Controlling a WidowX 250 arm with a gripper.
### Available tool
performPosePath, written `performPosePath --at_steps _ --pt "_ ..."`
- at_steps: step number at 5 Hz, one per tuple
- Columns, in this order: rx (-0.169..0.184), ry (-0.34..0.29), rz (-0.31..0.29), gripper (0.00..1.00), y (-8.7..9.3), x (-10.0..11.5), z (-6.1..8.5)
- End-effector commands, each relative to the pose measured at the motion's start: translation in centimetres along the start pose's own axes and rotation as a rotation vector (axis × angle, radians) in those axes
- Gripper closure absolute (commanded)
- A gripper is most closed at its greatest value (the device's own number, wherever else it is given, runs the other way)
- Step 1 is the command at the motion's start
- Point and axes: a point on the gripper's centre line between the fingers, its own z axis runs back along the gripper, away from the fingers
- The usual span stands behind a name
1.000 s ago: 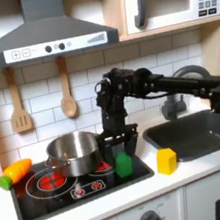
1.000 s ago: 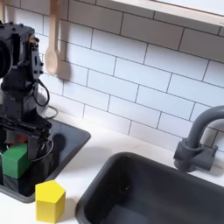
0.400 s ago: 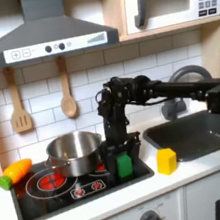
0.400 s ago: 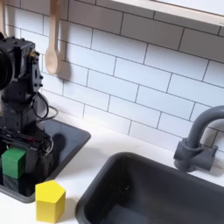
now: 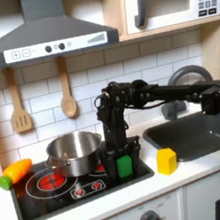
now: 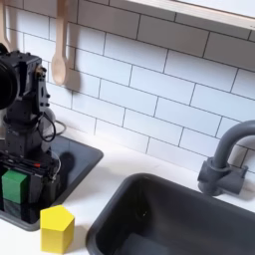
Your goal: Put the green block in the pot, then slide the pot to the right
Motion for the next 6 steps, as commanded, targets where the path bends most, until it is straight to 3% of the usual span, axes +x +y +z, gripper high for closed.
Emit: performPosePath --at_steps 1,3,6 --pt "-0.009 0.007 -0.009 1.00 0.1 -0.2 -0.2" --pt "-0.009 -0.015 -0.021 1.00 -0.2 0.1 0.2" --pt "-0.040 -0.069 -0.064 1.00 -0.3 0.5 2.7"
